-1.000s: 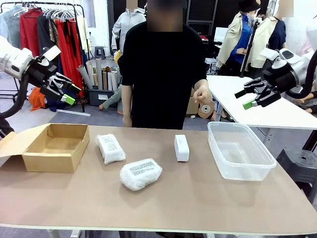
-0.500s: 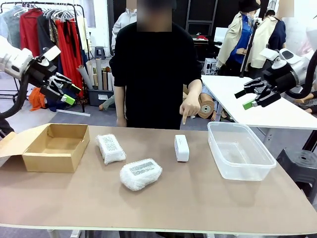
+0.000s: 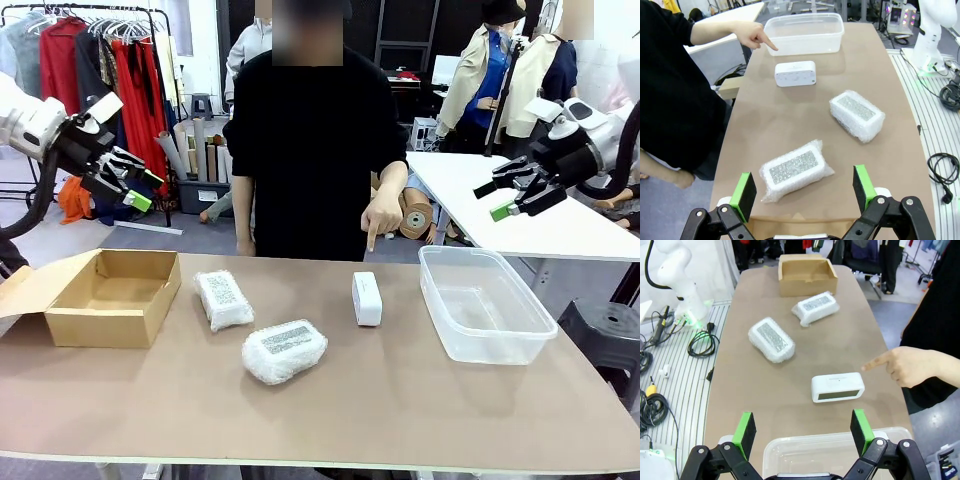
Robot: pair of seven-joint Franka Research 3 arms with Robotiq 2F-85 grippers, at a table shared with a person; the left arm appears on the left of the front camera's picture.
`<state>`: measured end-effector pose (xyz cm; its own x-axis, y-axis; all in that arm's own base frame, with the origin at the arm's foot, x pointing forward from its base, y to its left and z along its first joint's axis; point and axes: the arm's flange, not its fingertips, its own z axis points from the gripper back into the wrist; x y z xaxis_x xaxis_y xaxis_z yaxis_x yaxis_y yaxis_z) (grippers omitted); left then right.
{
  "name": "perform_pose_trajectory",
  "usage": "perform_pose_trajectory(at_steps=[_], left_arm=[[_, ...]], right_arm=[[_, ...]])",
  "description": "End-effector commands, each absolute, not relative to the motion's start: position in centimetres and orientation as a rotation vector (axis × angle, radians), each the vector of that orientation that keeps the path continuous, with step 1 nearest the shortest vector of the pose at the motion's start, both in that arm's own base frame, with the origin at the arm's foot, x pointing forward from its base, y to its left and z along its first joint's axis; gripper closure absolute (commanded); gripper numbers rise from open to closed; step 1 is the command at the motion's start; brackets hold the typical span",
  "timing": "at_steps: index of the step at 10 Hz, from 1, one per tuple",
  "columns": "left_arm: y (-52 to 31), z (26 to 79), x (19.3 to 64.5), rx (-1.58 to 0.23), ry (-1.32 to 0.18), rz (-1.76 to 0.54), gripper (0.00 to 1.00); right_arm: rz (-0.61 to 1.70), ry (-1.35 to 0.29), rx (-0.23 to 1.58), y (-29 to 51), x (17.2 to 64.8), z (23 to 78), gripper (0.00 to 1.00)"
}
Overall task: Separate and place wrapped and unwrapped clocks.
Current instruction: Pick up the Digital clock indicated by the person.
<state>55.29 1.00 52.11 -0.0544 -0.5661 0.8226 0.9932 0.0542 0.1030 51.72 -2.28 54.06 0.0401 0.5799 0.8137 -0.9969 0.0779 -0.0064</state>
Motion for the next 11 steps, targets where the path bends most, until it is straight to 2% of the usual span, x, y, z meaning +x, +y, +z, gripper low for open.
perform_pose_trajectory(at_steps=[1, 11], left_arm=[[1.09, 52.3, 55.12, -0.656, -0.85, -1.436, 0.0], [1.09, 52.3, 55.12, -0.656, -0.85, -1.436, 0.0]], right_arm=[[1.377, -0.764, 0.698, -2.25, 51.7, 54.1, 0.0], [1.377, -0.764, 0.698, -2.25, 51.7, 54.1, 0.0]])
